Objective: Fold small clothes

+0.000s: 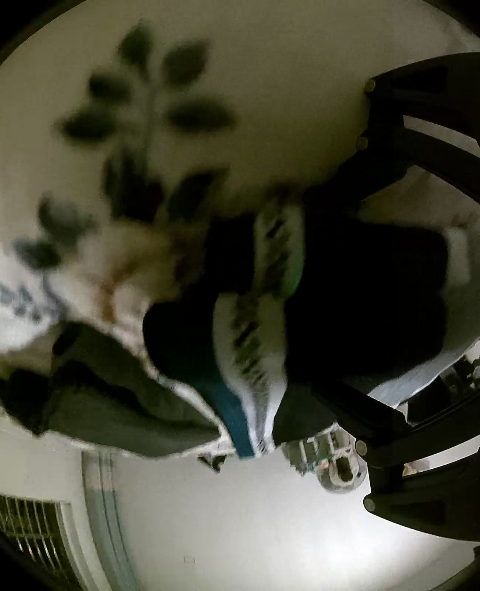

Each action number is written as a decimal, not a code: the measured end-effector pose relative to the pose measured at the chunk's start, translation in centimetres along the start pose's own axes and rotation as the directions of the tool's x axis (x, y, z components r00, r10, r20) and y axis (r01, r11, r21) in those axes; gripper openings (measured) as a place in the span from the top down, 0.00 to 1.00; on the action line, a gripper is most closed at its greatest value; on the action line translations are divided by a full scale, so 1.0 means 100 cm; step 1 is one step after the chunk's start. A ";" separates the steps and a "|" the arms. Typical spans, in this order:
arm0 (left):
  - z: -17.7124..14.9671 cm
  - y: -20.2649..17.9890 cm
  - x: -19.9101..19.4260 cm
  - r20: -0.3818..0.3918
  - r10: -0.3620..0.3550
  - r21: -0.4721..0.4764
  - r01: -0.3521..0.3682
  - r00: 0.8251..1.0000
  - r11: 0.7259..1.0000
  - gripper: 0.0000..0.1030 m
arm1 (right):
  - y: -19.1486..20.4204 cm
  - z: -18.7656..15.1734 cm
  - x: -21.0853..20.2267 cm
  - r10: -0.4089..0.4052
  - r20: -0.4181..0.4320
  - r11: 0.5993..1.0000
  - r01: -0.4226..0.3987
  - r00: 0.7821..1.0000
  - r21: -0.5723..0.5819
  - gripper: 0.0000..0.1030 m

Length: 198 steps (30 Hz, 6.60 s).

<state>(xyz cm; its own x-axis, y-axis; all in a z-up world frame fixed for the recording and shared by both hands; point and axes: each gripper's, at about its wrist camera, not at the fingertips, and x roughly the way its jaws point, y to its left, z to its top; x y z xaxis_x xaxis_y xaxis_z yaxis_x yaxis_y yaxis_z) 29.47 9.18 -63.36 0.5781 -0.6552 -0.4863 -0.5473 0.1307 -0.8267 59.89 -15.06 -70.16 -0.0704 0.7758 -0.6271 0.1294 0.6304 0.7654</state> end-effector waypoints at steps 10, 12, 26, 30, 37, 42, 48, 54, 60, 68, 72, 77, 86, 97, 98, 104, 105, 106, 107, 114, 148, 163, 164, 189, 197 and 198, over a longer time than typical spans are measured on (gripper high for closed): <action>0.092 -0.081 -0.048 -0.096 0.154 0.317 -0.116 0.983 0.941 0.75 | 0.040 -0.122 -0.043 -0.113 0.274 0.991 0.090 0.955 0.096 0.85; 0.116 -0.090 -0.045 -0.165 0.199 0.378 -0.124 0.966 0.917 0.74 | 0.042 -0.182 -0.044 -0.125 0.275 0.984 0.085 0.953 0.154 0.85; 0.052 -0.096 -0.117 0.165 0.554 0.595 -0.530 0.816 0.604 0.07 | 0.018 -0.271 -0.064 -0.301 0.167 0.939 0.262 0.939 0.221 0.35; 0.019 -0.033 -0.151 0.284 0.662 0.510 -0.694 0.693 0.508 0.06 | 0.033 -0.245 -0.091 -0.339 0.245 0.936 0.299 0.908 0.187 0.33; 0.012 0.047 -0.127 0.288 0.751 0.452 -0.775 0.595 0.441 0.00 | 0.041 -0.143 -0.061 -0.278 0.296 0.960 0.274 0.914 0.056 0.33; 0.016 0.055 -0.111 0.302 0.779 0.432 -0.807 0.549 0.402 0.00 | 0.079 -0.116 -0.068 -0.282 0.407 0.947 0.319 0.869 -0.026 0.97; 0.019 0.051 -0.107 0.266 0.789 0.426 -0.802 0.554 0.419 0.00 | 0.085 -0.099 -0.069 -0.372 0.327 0.908 0.414 0.869 -0.065 0.95; 0.011 -0.001 -0.133 0.382 0.710 0.429 -0.794 0.591 0.431 0.00 | 0.045 -0.158 -0.084 -0.327 0.166 0.944 0.329 0.931 0.014 0.52; 0.009 -0.030 -0.126 0.401 0.679 0.437 -0.780 0.615 0.448 0.00 | -0.001 -0.220 -0.067 -0.238 0.047 0.956 0.225 0.970 0.189 0.87; 0.044 -0.072 -0.101 0.372 0.615 0.526 -0.704 0.695 0.478 0.00 | -0.008 -0.237 -0.080 -0.232 0.088 0.956 0.210 0.969 0.203 0.91; 0.069 -0.071 -0.076 0.183 0.525 0.577 -0.523 0.831 0.628 0.00 | -0.023 -0.208 -0.074 -0.085 0.125 0.987 0.066 0.989 0.145 0.30; 0.097 -0.059 -0.033 0.012 0.480 0.598 -0.391 0.877 0.700 0.00 | -0.048 -0.169 -0.030 0.106 0.006 0.986 -0.106 0.994 0.130 0.25; 0.108 -0.058 -0.007 -0.106 0.409 0.580 -0.278 0.907 0.766 0.00 | -0.031 -0.160 0.012 0.197 -0.163 0.980 -0.196 0.967 0.020 0.23; 0.098 -0.092 -0.009 -0.124 0.305 0.573 -0.182 0.944 0.799 0.77 | -0.001 -0.181 0.006 0.164 -0.100 0.986 -0.166 0.981 -0.014 0.69; 0.098 -0.097 -0.010 -0.125 0.302 0.572 -0.180 0.945 0.800 0.78 | 0.003 -0.182 0.000 0.160 -0.089 0.987 -0.162 0.983 -0.012 0.69; 0.112 -0.154 -0.007 -0.131 0.268 0.595 -0.140 0.955 0.791 0.78 | 0.048 -0.165 -0.039 0.135 -0.030 0.988 -0.137 0.990 -0.070 0.70; 0.119 -0.166 -0.004 -0.129 0.262 0.602 -0.134 0.956 0.787 0.78 | 0.056 -0.159 -0.045 0.131 -0.022 0.988 -0.132 0.991 -0.077 0.70; 0.127 -0.180 -0.001 -0.121 0.260 0.612 -0.134 0.958 0.779 0.78 | 0.067 -0.149 -0.052 0.124 -0.015 0.988 -0.124 0.992 -0.090 0.70; 0.136 -0.197 0.004 -0.114 0.256 0.624 -0.131 0.960 0.770 0.78 | 0.078 -0.139 -0.057 0.115 -0.007 0.988 -0.115 0.993 -0.101 0.70; 0.228 -0.285 0.060 -0.059 0.243 0.666 -0.143 0.968 0.732 0.78 | 0.139 -0.037 -0.069 0.093 0.063 0.985 -0.082 0.994 -0.154 0.70; 0.230 -0.331 0.090 0.484 0.526 0.677 -0.680 0.699 0.281 0.01 | 0.229 0.033 -0.103 -0.722 0.492 0.529 0.846 0.486 -0.060 0.00; 0.066 -0.402 -0.043 0.612 0.416 0.651 -0.727 0.673 0.219 0.01 | 0.360 -0.140 -0.213 -0.667 0.643 0.511 0.859 0.377 0.026 0.00; 0.048 -0.410 -0.059 0.621 0.398 0.652 -0.727 0.675 0.215 0.01 | 0.369 -0.155 -0.225 -0.658 0.657 0.511 0.859 0.369 0.029 0.00; -0.185 -0.469 -0.279 0.686 0.178 0.672 -0.708 0.706 0.218 0.01 | 0.547 -0.509 -0.413 -0.395 0.880 0.567 0.824 0.263 0.008 0.00; -0.206 -0.462 -0.302 0.703 0.148 0.662 -0.716 0.696 0.221 0.01 | 0.557 -0.540 -0.420 -0.366 0.889 0.576 0.818 0.275 -0.016 0.00; -0.208 -0.461 -0.304 0.705 0.147 0.660 -0.717 0.694 0.222 0.01 | 0.557 -0.543 -0.420 -0.363 0.891 0.577 0.817 0.275 -0.017 0.00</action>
<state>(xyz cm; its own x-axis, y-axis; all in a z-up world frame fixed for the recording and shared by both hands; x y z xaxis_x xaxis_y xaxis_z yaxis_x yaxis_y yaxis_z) 24.54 7.62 -4.61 0.7470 0.0887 -0.6589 -0.1365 0.9904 -0.0213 16.32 -11.04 6.73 0.8145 -0.0399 -0.5787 0.0004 0.9977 -0.0682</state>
